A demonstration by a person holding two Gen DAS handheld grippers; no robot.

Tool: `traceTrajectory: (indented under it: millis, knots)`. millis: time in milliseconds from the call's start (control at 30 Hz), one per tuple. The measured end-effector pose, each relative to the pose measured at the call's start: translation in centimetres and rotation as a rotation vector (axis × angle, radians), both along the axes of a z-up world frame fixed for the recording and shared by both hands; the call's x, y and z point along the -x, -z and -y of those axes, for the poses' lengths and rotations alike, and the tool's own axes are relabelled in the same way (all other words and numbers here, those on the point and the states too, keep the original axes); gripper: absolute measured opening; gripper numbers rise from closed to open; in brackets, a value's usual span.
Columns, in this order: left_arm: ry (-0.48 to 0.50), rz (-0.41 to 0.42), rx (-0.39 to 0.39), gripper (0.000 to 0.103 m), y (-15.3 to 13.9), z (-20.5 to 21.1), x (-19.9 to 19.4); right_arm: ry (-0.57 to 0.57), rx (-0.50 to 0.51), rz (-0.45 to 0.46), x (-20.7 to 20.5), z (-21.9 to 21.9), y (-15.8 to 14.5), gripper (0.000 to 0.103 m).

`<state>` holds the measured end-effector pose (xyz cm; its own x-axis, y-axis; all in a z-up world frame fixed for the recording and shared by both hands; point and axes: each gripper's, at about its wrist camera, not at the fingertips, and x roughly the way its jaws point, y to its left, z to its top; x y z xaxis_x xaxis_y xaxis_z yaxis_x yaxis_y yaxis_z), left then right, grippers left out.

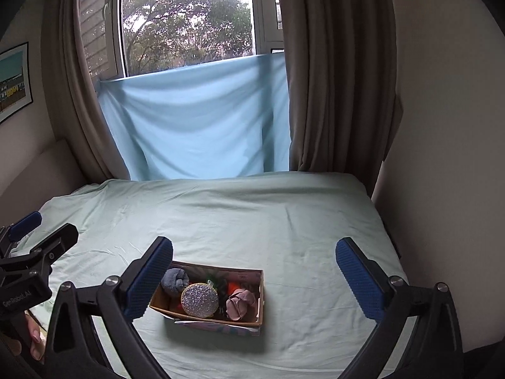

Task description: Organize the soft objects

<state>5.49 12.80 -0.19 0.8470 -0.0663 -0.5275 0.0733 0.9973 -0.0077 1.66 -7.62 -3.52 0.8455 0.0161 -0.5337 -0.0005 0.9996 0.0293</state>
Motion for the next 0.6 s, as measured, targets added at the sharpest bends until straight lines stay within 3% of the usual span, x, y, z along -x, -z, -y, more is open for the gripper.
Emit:
traceTrajectory:
  millis: [600]
  knots:
    - [-0.015,0.026,0.006,0.103,-0.1,1.2,0.4,0.017,0.013,0.069,0.9,2.4,-1.0,0.103]
